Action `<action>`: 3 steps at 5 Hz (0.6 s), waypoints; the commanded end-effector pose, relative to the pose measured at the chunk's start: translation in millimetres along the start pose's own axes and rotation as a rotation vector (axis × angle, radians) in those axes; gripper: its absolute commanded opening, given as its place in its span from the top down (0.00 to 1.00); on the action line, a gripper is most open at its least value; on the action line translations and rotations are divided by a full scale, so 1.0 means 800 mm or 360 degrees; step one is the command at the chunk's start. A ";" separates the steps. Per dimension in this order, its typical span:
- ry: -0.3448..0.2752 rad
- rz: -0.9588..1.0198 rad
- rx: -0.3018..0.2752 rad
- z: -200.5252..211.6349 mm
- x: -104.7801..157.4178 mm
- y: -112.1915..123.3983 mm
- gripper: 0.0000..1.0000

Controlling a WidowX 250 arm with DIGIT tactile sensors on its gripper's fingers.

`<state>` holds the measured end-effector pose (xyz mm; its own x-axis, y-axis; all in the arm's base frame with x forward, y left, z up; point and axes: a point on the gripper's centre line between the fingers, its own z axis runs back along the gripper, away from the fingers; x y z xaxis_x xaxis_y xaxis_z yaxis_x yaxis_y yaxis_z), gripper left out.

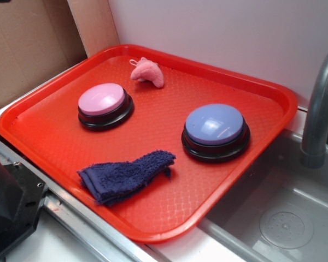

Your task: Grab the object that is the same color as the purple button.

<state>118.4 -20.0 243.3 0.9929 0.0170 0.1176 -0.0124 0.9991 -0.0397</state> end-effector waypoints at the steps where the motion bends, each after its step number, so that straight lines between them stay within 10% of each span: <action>1: 0.0000 0.0000 0.0000 0.000 0.000 0.000 0.00; 3: 0.0012 -0.0148 0.0004 -0.074 0.006 -0.047 0.00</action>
<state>129.3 -59.1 179.2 0.9935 -0.0691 0.0909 0.0720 0.9970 -0.0282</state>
